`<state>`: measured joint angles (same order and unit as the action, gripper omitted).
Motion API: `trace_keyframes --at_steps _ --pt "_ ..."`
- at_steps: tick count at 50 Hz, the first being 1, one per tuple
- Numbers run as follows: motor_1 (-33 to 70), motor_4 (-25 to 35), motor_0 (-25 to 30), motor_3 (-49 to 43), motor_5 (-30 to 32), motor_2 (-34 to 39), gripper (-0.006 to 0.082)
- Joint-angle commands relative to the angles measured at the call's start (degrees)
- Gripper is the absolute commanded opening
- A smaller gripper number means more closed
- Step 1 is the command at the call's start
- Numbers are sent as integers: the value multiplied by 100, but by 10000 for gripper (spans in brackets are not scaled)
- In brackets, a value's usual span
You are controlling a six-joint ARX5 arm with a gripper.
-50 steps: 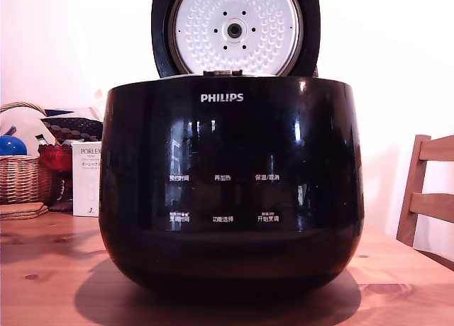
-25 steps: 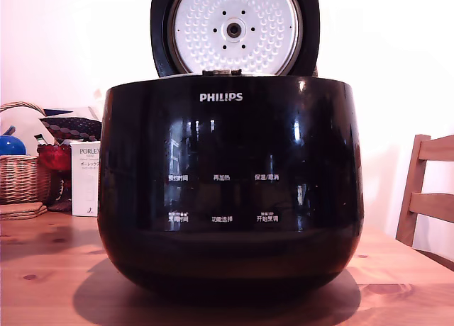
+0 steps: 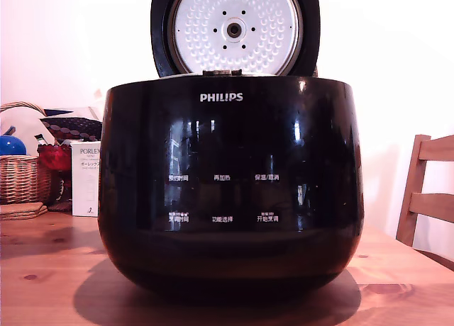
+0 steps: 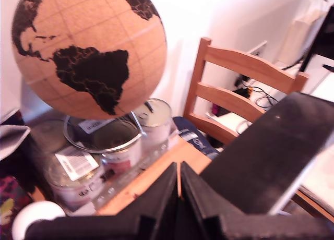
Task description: Close the rice cooker by pressing the lid down with medium force
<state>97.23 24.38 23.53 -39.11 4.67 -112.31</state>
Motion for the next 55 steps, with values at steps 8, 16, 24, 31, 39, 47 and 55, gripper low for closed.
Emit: trace_keyframes --at_steps 8,16,24,31,39,47,55 --pt "149 -33 0 92 -17 -52 -21" --pt "240 -90 0 133 -20 -52 -21" --pt "254 -57 17 -170 -17 -52 -21" --pt "251 240 66 -487 -24 -57 -21" --pt "249 710 146 -1137 -24 -175 -21" --pt "249 927 356 -1781 -20 -188 -21" --pt "254 798 625 -2315 109 -186 -21"
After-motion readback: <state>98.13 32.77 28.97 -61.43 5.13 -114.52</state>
